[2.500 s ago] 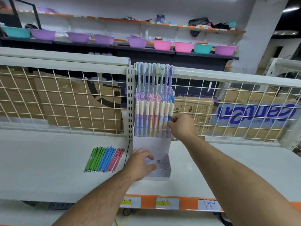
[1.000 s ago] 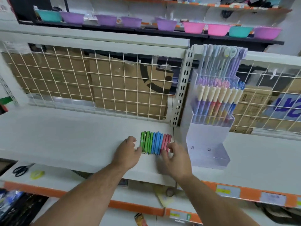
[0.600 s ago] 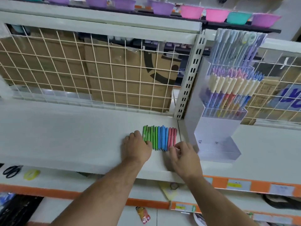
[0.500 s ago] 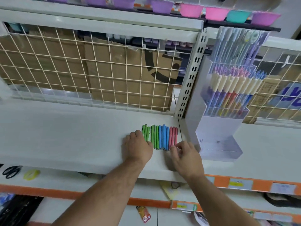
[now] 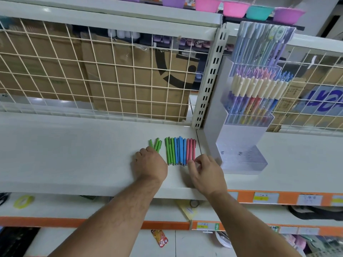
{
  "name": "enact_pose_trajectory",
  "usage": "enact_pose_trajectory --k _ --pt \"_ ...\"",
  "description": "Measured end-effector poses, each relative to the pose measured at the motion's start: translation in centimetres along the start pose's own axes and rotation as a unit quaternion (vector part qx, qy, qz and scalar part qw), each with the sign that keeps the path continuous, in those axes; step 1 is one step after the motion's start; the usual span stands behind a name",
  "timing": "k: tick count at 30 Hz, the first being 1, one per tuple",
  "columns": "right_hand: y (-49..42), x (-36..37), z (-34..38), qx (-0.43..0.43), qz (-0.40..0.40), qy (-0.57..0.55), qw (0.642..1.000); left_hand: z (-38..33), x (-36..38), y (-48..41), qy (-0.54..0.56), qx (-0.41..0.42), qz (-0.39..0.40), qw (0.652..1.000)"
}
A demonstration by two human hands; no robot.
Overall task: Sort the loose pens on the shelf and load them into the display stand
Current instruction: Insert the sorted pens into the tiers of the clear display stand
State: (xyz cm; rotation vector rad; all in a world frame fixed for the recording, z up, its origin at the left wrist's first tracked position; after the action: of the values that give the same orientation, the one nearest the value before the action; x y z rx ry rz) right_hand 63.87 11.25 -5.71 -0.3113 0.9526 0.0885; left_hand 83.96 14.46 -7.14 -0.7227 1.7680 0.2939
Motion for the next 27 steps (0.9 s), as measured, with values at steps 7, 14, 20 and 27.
enact_pose_trajectory --k 7,14,20,27 --pt "0.1 0.0 0.0 0.002 0.003 -0.007 1.0 -0.2 0.3 0.1 -0.03 0.008 0.018 0.999" --pt "0.2 -0.2 0.1 -0.011 0.006 -0.017 1.0 -0.4 0.5 0.1 -0.032 0.0 0.01 0.999" --pt "0.2 -0.3 0.1 -0.026 0.022 -0.031 0.999 -0.4 0.3 0.3 -0.032 -0.001 0.01 0.999" --pt "-0.1 -0.5 0.5 -0.039 0.059 -0.124 0.99 -2.6 -1.3 2.5 0.269 -0.006 -0.008 0.963"
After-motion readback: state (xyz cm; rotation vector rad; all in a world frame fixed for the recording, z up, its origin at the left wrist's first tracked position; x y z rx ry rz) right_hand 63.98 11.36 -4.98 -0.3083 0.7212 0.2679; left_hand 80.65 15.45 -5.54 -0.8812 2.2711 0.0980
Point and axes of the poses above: each hand's wrist, its own y-axis away from the middle knuckle, its own x-axis out of the palm, z = x × y, the point moved 6 cm from there along -y, towards the middle knuckle, and after that the axes turned 1 degree about y, right-handed, at the moved point
